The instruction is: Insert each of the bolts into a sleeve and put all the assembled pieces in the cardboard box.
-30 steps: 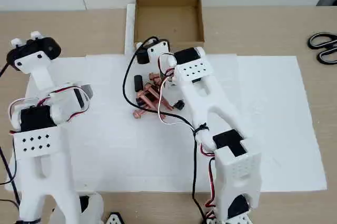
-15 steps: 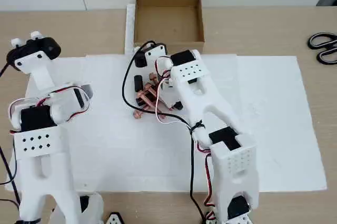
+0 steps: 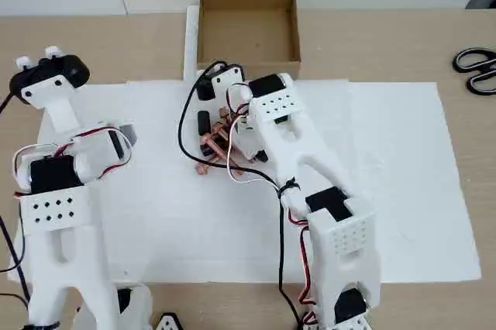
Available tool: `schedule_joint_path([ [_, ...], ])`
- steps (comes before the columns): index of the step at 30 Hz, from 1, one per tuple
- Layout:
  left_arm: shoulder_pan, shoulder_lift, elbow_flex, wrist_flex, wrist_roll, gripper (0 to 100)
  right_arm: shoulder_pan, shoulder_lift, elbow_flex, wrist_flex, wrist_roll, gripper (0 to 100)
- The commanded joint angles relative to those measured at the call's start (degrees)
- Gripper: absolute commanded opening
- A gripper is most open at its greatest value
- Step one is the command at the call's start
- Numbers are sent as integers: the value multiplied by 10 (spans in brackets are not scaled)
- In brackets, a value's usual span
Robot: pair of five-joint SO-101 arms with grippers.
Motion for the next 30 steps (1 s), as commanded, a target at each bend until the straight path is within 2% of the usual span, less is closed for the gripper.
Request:
schedule_joint_path([
  [1, 4, -19, -5, -11, 3, 207, -7, 0, -5, 6, -7, 132],
  [10, 4, -19, -5, -11, 3, 207, -9, -11, -40, 49, -8, 132],
  [30, 4, -19, -5, -11, 3, 207, -27, 29, -40, 51, -20, 132],
])
